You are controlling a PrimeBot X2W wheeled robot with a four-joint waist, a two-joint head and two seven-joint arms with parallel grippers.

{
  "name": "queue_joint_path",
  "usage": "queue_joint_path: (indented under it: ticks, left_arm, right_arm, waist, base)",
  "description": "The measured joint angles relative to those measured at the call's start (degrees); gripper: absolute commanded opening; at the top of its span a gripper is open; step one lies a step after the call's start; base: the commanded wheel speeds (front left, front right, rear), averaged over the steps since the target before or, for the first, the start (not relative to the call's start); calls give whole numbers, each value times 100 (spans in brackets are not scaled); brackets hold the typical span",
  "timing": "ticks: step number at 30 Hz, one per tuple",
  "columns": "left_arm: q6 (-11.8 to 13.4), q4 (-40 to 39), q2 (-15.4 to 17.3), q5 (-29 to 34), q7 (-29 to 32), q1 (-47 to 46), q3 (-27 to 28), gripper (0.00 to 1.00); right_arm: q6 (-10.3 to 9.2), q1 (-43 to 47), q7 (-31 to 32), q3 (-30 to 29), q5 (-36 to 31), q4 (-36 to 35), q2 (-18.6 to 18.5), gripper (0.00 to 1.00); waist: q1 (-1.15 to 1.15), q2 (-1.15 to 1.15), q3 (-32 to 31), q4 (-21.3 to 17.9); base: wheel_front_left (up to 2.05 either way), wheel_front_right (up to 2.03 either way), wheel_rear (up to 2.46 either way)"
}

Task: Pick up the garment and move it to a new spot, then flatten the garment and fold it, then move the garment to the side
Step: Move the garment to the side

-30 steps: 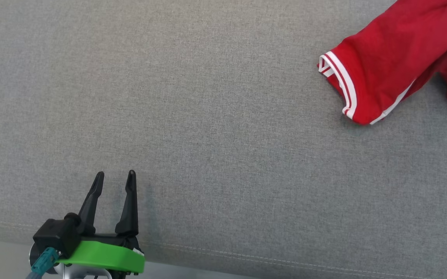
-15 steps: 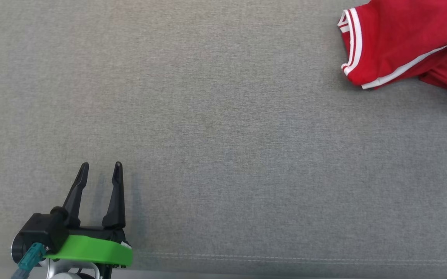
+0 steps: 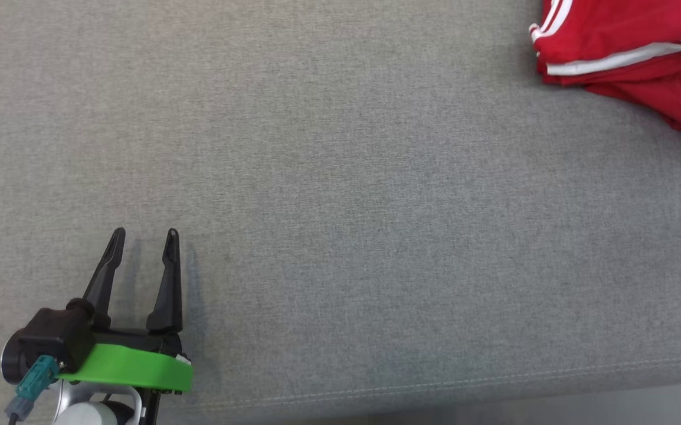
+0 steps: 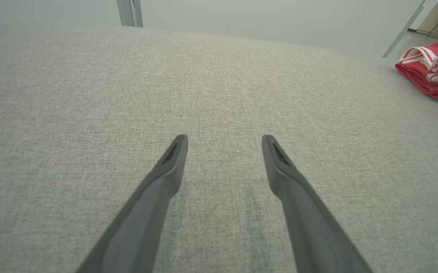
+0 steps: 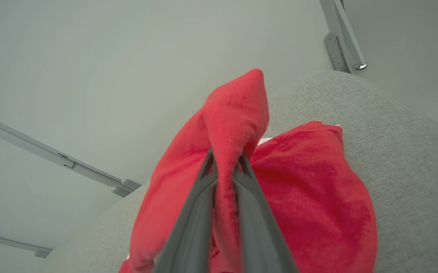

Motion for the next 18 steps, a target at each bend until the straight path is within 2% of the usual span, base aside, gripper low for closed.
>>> queue_joint_path:
  ticks: [11, 16, 17, 18]
  left_arm:
    - [14, -181, 58, 52, 197, -114, -36, 100]
    - [43, -238, 96, 99, 248, -127, -33, 100]
    - [46, -247, 97, 145, 252, -135, -30, 100]
    - [46, -253, 99, 170, 252, -146, -24, 100]
  right_arm:
    - [0, 14, -230, -185, 141, 338, 43, 0]
    - [0, 96, -337, -201, 163, 565, 176, 0]
    - [0, 99, -367, -199, 159, 626, 187, 35]
    - [0, 99, -398, -196, 148, 682, 191, 56]
  waist:
    - [0, 0, 318, -186]
    - [0, 0, 459, -212]
    - [0, 0, 484, -216]
    - [0, 0, 508, -222]
  base:
    - [0, 0, 0]
    - [0, 0, 0]
    - [0, 0, 0]
    - [0, 0, 0]
